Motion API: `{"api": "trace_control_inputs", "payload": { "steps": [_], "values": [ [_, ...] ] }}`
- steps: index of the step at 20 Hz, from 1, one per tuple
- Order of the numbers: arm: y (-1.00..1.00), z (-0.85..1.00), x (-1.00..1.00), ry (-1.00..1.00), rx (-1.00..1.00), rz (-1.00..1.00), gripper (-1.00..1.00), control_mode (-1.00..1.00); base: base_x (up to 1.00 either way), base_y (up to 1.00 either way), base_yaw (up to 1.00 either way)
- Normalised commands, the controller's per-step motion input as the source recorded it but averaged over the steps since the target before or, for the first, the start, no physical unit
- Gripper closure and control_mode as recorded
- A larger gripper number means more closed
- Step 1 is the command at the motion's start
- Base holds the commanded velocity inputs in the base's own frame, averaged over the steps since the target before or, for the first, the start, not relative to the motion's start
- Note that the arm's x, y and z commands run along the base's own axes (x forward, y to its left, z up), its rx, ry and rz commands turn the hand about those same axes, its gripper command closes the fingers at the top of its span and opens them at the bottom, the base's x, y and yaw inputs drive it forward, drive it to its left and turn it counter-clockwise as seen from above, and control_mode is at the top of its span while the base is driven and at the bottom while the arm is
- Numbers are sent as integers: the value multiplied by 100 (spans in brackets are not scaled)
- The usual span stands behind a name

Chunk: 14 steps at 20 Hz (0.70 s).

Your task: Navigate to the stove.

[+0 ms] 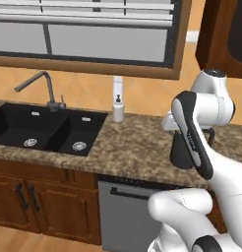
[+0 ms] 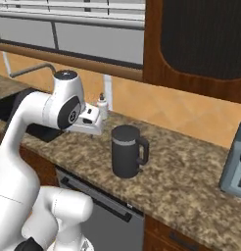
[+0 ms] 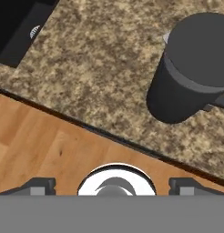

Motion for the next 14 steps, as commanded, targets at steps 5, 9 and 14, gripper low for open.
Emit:
{"api": "trace_control_inputs", "payload": {
  "steps": [5,9,14],
  "values": [
    [0,0,0,0,0,0,-100,100,0,18,62],
    [0,0,0,0,0,0,-100,100,6,46,56],
    [0,0,0,0,0,0,-100,100,18,71,49]
  ]
}}
